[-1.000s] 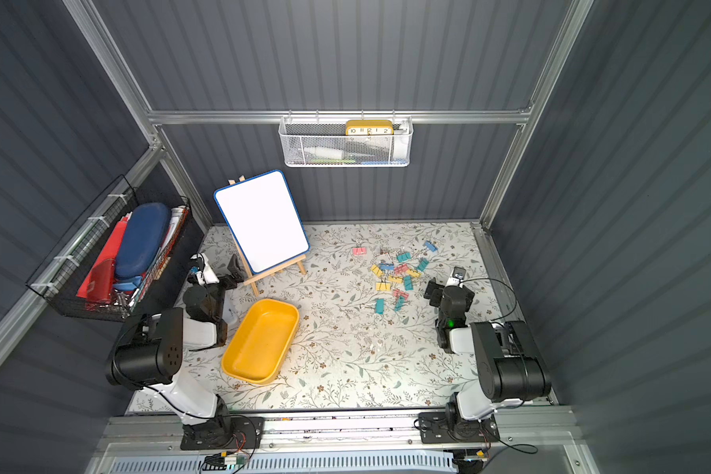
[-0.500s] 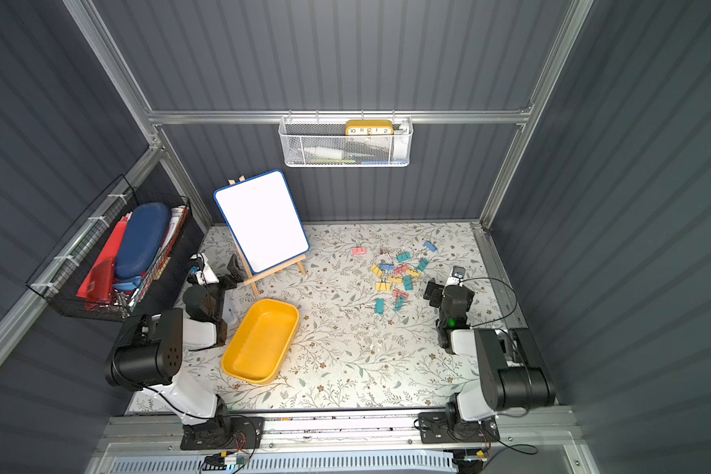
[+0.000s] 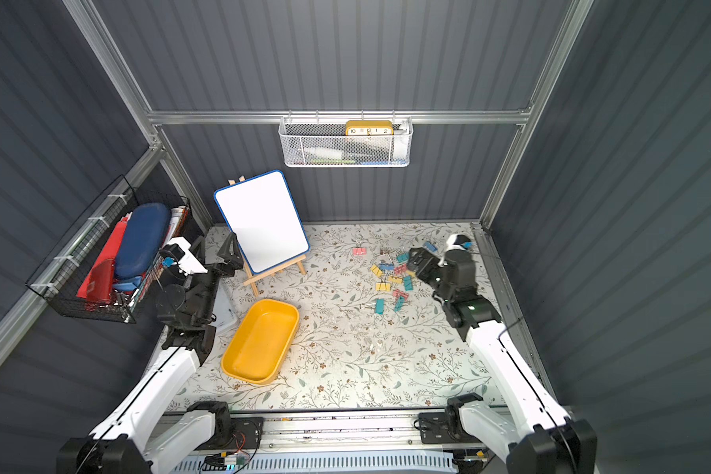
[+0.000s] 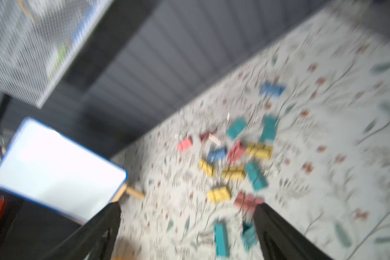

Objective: Put the binder clips in the storage box
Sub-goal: Move the storage box to the center of the board.

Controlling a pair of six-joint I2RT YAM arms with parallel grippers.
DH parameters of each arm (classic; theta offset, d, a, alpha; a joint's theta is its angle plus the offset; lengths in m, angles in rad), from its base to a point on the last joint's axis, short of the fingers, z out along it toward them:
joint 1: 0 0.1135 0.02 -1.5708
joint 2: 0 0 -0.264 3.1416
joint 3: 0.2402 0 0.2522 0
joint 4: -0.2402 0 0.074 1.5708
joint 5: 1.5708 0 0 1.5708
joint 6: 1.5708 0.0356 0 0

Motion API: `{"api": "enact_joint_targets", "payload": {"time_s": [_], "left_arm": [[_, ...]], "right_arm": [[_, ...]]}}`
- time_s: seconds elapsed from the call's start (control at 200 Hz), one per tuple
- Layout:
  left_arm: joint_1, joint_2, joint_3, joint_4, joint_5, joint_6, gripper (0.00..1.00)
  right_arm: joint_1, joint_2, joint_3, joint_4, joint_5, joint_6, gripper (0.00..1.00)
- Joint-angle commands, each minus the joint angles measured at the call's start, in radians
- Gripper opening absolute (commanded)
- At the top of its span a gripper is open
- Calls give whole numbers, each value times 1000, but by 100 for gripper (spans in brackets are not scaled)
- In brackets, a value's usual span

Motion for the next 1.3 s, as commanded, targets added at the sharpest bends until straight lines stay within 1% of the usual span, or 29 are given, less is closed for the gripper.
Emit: {"api": "enact_joint_targets", "payload": {"time_s": [0.0, 0.09, 0.175, 0.255, 0.37, 0.46, 0.565, 0.695, 0.755, 0.865, 0.981, 1.076, 1.146, 1.176, 1.226, 1.291], "left_arm": [[-73, -18, 82, -252, -24, -76, 99], [-121, 1, 145, -341, -21, -31, 99], [-125, 14, 185, -381, -23, -14, 99], [-125, 17, 207, -388, -55, -19, 99], [-125, 35, 245, -418, -100, -56, 99], [-125, 50, 261, -447, -117, -45, 99], [-125, 61, 248, -445, -97, -45, 99], [-125, 78, 240, -435, -74, -44, 99], [-125, 83, 239, -423, -65, -35, 99], [-125, 90, 242, -423, -50, -16, 99], [-125, 100, 246, -425, -41, -4, 99], [-125, 112, 255, -431, -22, 5, 99], [-125, 120, 267, -442, -12, 14, 99], [-125, 122, 269, -443, -7, 18, 99], [-125, 126, 271, -440, -2, 20, 99], [-125, 133, 275, -432, 9, 23, 99]], "right_arm": [[259, 99, 29, -206, -104, 140, 99], [491, 232, 66, -207, -70, 171, 99], [647, 369, 152, -235, -38, 141, 99], [745, 503, 262, -298, -25, 98, 99], [817, 644, 379, -323, -29, 59, 99], [833, 696, 411, -282, -40, 48, 99], [835, 746, 424, -201, -21, 48, 99], [836, 875, 569, -304, -47, -11, 99], [837, 905, 587, -286, -62, -12, 99], [837, 910, 554, -201, -74, 10, 99], [836, 937, 575, -257, -41, -4, 99], [836, 935, 588, -362, 46, -29, 99], [831, 893, 552, -372, 133, -38, 99], [823, 871, 530, -362, 139, -47, 97], [797, 841, 485, -337, 115, -72, 91], [753, 816, 453, -355, 105, -100, 88]]}}
